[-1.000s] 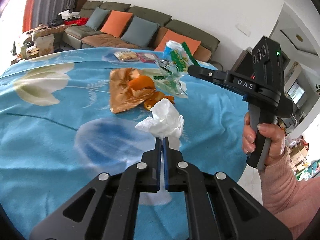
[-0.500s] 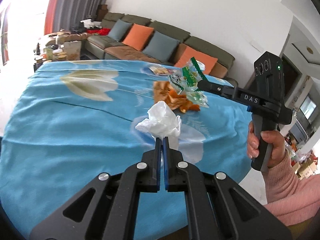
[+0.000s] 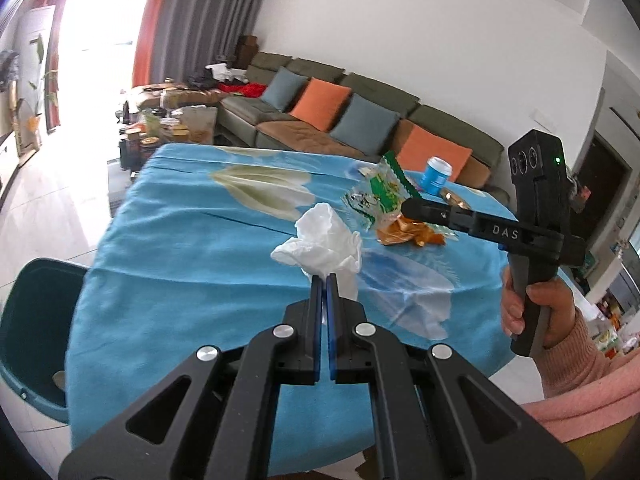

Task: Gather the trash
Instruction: 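Grasp the clear plastic snack bag with the right gripper, then carry tissue and plastic bag to the teal bin and open both grippers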

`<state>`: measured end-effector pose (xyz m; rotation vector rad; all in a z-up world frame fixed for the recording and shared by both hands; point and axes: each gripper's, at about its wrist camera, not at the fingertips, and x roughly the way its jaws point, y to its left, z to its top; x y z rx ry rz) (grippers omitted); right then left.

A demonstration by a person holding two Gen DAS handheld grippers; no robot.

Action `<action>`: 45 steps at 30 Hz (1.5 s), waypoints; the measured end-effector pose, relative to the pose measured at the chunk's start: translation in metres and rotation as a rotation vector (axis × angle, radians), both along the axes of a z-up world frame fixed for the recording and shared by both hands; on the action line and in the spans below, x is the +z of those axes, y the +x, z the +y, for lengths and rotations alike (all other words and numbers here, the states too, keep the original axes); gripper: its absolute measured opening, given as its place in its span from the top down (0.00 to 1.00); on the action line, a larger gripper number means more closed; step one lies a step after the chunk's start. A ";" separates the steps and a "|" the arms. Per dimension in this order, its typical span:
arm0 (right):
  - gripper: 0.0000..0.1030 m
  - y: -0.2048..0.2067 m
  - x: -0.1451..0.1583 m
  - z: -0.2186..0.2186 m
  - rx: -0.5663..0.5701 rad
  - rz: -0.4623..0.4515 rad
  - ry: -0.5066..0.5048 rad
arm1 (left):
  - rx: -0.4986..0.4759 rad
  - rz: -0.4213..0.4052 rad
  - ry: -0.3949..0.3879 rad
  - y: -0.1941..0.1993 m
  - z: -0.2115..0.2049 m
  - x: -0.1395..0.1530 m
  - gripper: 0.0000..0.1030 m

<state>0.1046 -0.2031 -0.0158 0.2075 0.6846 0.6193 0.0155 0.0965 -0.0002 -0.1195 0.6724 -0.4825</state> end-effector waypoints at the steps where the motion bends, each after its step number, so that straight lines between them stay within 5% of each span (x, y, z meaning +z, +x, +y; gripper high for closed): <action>1: 0.78 0.001 0.000 0.004 0.012 0.001 -0.001 | 0.011 -0.002 0.001 -0.002 0.004 0.001 0.97; 45: 0.78 0.022 0.001 0.213 0.422 0.032 -0.071 | 0.479 -0.019 -0.005 -0.050 0.182 0.006 0.97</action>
